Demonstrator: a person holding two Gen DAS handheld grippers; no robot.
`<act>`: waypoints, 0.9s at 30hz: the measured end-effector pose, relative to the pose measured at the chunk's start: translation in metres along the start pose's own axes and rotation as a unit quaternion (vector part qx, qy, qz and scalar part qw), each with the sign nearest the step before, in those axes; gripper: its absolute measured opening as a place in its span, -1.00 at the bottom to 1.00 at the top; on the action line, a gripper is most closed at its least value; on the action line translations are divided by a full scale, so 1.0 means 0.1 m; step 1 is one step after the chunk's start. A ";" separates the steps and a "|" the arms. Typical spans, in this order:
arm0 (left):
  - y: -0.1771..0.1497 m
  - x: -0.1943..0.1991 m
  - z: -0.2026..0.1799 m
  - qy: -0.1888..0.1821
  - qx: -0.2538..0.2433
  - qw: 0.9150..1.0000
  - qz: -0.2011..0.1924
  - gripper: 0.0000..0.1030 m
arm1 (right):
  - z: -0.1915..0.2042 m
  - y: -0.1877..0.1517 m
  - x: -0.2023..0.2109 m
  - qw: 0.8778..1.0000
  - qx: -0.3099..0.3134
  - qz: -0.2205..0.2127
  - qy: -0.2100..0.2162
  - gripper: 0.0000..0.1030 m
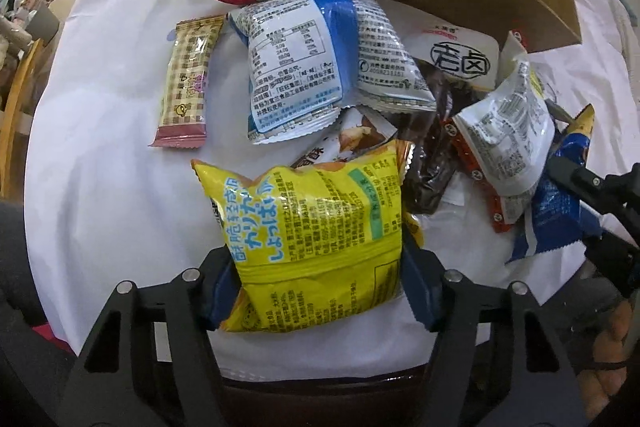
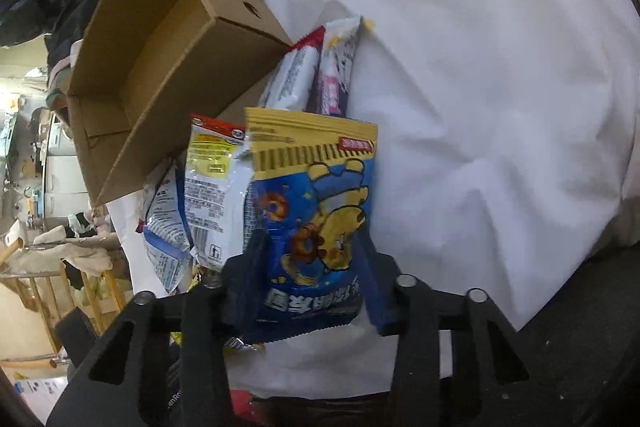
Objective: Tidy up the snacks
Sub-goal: 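Grasp the yellow chip bag with the left gripper while the right grasps the blue cartoon bag, then carry both bags over the box and open both grippers to drop them inside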
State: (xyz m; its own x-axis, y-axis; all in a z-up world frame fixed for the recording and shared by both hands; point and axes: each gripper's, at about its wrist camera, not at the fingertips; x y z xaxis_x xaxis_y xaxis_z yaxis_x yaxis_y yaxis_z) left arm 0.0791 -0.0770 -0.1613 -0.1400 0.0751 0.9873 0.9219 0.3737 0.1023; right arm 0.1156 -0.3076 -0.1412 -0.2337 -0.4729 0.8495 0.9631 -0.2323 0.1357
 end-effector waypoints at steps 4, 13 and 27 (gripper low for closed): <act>0.06 0.22 0.05 -0.016 -0.001 1.000 -0.004 0.19 | 0.03 -0.02 0.14 1.000 0.012 -0.022 0.004 -0.57; 0.40 1.09 0.14 -0.055 -0.037 0.996 -0.067 0.18 | 0.21 -0.07 0.65 0.992 0.051 -0.112 0.037 -0.69; 1.32 1.64 -0.16 -0.072 -0.106 0.981 -0.146 0.18 | 0.89 0.65 1.08 0.972 0.132 -0.176 0.085 -0.71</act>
State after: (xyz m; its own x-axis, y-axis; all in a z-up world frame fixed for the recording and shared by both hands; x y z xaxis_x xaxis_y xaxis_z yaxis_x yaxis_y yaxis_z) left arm 0.1836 -0.0305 0.0163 -0.4444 0.1299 0.8864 0.8874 0.1997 0.4156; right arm 0.1650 -0.2978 0.0045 -0.5513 -0.5428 0.6336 0.8154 -0.1896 0.5470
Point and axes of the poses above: each gripper's, at about its wrist camera, not at the fingertips, and x roughly against the way its jaws point, z to its left, y to its top, and after that the axes turned 11 degrees about x, right-handed
